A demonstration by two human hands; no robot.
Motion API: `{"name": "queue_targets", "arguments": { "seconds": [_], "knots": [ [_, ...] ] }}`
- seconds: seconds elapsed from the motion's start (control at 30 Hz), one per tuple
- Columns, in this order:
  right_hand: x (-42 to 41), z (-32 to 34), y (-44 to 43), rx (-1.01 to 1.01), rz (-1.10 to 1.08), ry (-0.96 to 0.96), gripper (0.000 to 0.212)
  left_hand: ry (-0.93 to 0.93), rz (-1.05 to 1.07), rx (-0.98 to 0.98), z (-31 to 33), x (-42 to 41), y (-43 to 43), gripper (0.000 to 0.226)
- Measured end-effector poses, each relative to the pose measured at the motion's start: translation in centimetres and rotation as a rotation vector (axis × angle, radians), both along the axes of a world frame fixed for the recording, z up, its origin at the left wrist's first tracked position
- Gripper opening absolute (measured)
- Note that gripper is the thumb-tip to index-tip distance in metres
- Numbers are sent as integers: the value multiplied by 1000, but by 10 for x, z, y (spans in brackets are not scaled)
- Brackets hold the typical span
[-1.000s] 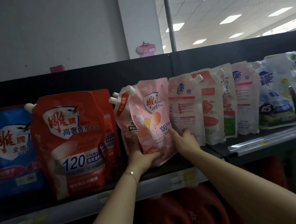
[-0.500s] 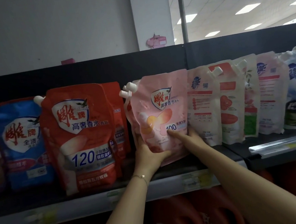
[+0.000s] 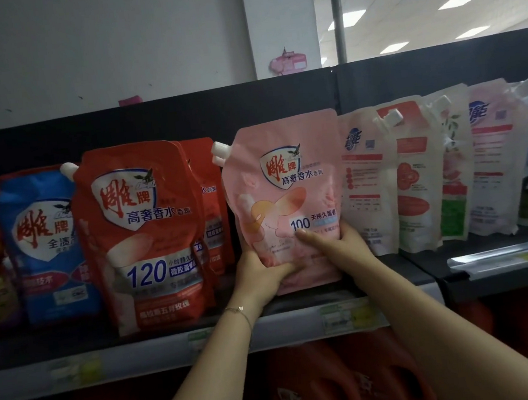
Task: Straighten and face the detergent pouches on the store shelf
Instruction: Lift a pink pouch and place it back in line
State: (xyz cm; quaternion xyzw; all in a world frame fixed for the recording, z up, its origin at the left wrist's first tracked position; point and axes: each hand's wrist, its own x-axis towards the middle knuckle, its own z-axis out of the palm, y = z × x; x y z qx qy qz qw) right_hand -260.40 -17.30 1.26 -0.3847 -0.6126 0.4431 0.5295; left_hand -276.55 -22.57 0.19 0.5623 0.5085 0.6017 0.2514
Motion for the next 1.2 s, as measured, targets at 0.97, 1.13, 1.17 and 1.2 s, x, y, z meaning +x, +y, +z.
{"name": "queue_targets", "arguments": {
  "seconds": [0.97,1.13,1.17,1.2],
  "knots": [
    [4,16,-21,156,340,215,65,231,194,111,29,7,-46,85],
    [-15,21,-30,158,404,176,76,220,255,64,34,-5,-71,87],
    [-20,21,-32,157,420,177,75,217,271,63,35,-8,-75,87],
    [-24,22,-35,163,431,183,71,216,287,61,36,-12,-80,86]
  ]
}}
